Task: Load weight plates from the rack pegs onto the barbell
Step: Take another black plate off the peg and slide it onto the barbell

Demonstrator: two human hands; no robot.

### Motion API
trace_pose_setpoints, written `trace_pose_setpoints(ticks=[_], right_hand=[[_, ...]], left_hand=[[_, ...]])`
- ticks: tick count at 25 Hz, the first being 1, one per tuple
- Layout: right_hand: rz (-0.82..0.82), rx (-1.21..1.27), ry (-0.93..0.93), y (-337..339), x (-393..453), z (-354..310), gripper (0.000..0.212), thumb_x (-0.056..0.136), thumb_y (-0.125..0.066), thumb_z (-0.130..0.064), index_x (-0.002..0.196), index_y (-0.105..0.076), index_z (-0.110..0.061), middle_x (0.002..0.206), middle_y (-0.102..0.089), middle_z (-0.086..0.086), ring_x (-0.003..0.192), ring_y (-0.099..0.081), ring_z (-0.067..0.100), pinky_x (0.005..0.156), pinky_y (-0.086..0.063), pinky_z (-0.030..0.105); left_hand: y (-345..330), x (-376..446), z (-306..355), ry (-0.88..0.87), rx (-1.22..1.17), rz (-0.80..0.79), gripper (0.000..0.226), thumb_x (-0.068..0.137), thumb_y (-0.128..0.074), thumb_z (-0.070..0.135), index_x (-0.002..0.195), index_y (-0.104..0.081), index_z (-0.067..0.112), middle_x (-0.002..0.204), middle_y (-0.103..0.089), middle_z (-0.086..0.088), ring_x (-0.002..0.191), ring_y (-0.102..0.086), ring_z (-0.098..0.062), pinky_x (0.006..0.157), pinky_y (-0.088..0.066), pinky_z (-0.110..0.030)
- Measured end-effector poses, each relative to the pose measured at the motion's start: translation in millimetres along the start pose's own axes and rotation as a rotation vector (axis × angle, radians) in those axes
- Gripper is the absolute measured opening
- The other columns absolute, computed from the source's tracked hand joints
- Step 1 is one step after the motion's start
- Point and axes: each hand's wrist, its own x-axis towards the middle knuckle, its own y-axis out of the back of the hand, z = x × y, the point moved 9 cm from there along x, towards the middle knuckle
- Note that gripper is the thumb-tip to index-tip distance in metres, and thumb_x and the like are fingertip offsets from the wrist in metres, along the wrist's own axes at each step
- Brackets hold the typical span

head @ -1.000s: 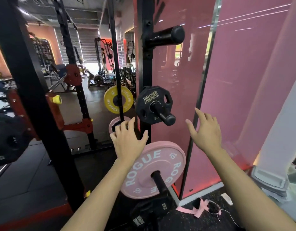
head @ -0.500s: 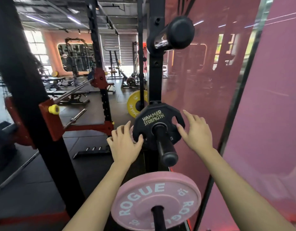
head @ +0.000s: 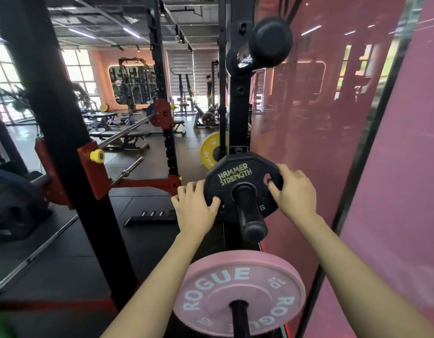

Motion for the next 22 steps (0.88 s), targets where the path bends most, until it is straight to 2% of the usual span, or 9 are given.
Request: trace_pose_setpoints(ticks=[4,7,9,11,13,18,20,22], right_hand=[[0.006,-0.015,-0.025,25.1,-33.4,-3.0,0.029,0.087,-0.059,-0.039,0.11,-0.057,-0.02,0.072,-0.06,0.006,0.069,-0.058,0.035,0.057,-0.044,0.036],[0.036,-0.03,-0.122,56.1,-70.4,-7.8,0.031,0.086,-0.058,-0.045,0.112,-0.06,-0.027,0.072,-0.068,0.005,0.07,-0.064,0.034,0.058,-0.05,0.037],[0.081,-0.017,-0.201,85.6,-101.4,-14.9,0.028,0.082,-0.062,-0.04,0.106,-0.063,-0.026,0.066,-0.066,0.007,0.068,-0.063,0.036,0.058,-0.049,0.036],[0.129,-0.04,-0.254,119.1,-135.9,-28.4,0.021,0.078,-0.067,-0.03,0.096,-0.063,-0.019,0.06,-0.062,0.008,0.062,-0.059,0.038,0.054,-0.039,0.032],[0.177,-0.076,-0.279,153.1,-165.1,-47.6,0.022,0.076,-0.071,-0.023,0.096,-0.066,-0.015,0.06,-0.063,0.012,0.061,-0.059,0.04,0.055,-0.031,0.031],[0.256,-0.165,-0.294,224.3,-223.9,-98.2,0.027,0.073,-0.067,-0.029,0.095,-0.07,-0.015,0.064,-0.065,0.019,0.063,-0.06,0.043,0.058,-0.032,0.031],[0.264,-0.167,-0.266,241.0,-240.2,-113.8,0.028,0.073,-0.069,-0.023,0.1,-0.07,-0.017,0.064,-0.065,0.017,0.063,-0.06,0.042,0.058,-0.033,0.031],[0.246,-0.158,-0.229,250.2,-252.6,-128.6,0.033,0.074,-0.072,-0.016,0.107,-0.069,-0.019,0.064,-0.065,0.015,0.062,-0.061,0.04,0.058,-0.036,0.032]], left_hand=[[22.4,-25.3,8.3,-0.042,-0.107,-0.015,0.038,0.084,-0.059,0.037,0.118,-0.056,0.02,0.097,-0.065,0.001,0.098,-0.05,-0.025,0.087,-0.031,-0.04],[53.4,-50.5,14.2,-0.106,-0.174,-0.007,0.032,0.08,-0.062,0.032,0.109,-0.059,0.021,0.095,-0.065,0.0,0.099,-0.052,-0.022,0.088,-0.032,-0.039],[75.6,-70.8,18.4,-0.178,-0.167,0.002,0.032,0.076,-0.062,0.033,0.105,-0.062,0.02,0.085,-0.064,0.0,0.095,-0.055,-0.024,0.086,-0.034,-0.042],[99.5,-95.5,20.9,-0.239,-0.209,0.011,0.034,0.071,-0.059,0.034,0.101,-0.064,0.02,0.08,-0.063,0.002,0.087,-0.054,-0.024,0.083,-0.033,-0.041],[122.8,-119.9,20.9,-0.274,-0.257,0.032,0.031,0.07,-0.058,0.034,0.097,-0.064,0.02,0.079,-0.062,0.003,0.084,-0.053,-0.023,0.082,-0.03,-0.039],[198.1,-167.6,17.2,-0.33,-0.329,0.013,0.036,0.07,-0.057,0.038,0.101,-0.066,0.024,0.079,-0.06,0.007,0.091,-0.052,-0.02,0.084,-0.03,-0.039],[226.0,-181.0,16.4,-0.355,-0.332,0.028,0.038,0.069,-0.058,0.04,0.102,-0.067,0.025,0.076,-0.051,0.01,0.087,-0.05,-0.02,0.083,-0.032,-0.041],[248.0,-193.5,11.1,-0.351,-0.312,0.043,0.037,0.069,-0.06,0.04,0.102,-0.067,0.025,0.077,-0.051,0.01,0.085,-0.049,-0.019,0.081,-0.032,-0.04]])
